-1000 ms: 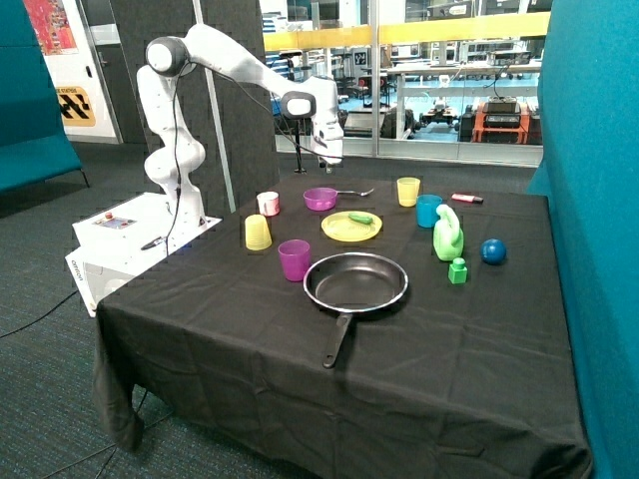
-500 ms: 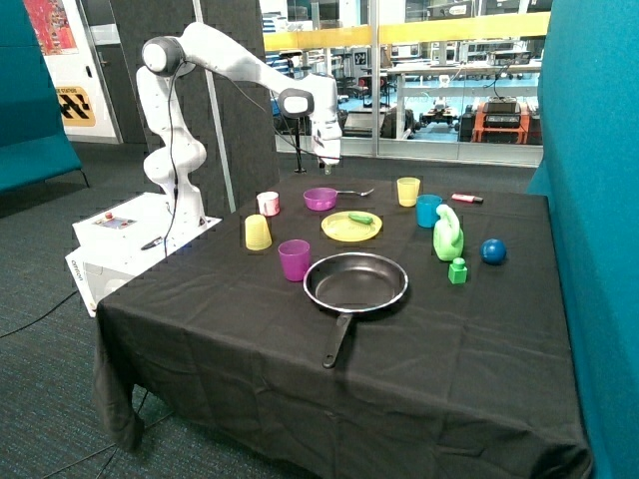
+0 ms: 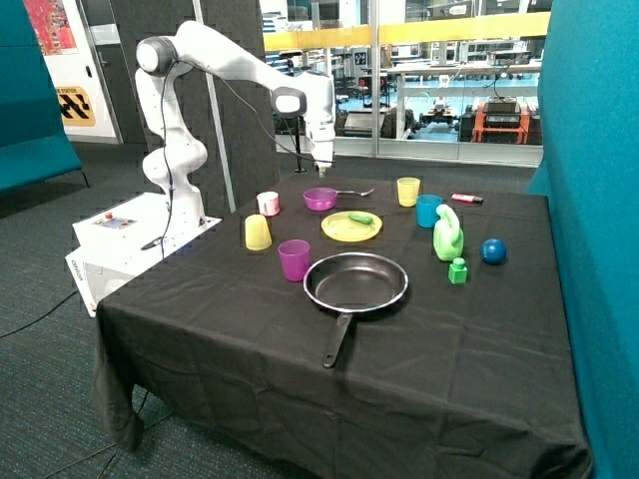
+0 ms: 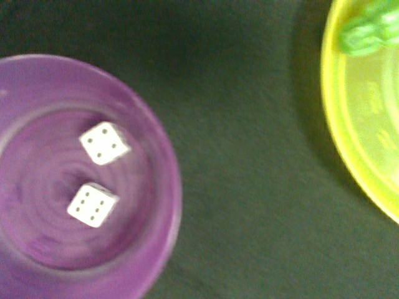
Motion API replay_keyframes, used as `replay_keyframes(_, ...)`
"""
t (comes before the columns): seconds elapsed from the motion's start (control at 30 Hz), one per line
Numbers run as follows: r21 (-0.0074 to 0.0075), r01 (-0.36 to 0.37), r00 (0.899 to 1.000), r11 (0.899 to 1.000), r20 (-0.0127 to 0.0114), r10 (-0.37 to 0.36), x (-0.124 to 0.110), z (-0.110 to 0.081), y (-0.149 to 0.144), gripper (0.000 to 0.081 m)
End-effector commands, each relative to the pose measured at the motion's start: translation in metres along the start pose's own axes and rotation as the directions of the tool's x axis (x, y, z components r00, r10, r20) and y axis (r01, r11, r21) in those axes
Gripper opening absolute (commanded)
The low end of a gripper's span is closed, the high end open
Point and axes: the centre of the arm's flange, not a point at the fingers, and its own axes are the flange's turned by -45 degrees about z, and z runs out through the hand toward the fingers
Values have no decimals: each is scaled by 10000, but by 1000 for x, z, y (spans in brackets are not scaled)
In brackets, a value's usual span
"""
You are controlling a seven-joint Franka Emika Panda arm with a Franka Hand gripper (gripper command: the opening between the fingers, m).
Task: Roll the dices in the bowl
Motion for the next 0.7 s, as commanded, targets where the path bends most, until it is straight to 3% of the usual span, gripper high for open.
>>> replay_keyframes(0.0, -2, -698, 9976, 9976, -27, 698, -23, -3, 41, 343)
replay_keyframes(0.33, 0, -1299, 9915, 9915, -27, 1299, -37, 2, 73, 358)
replay_keyframes(0.67, -1, -1094, 9940, 9940, -27, 1094, -36, 1, 80, 346)
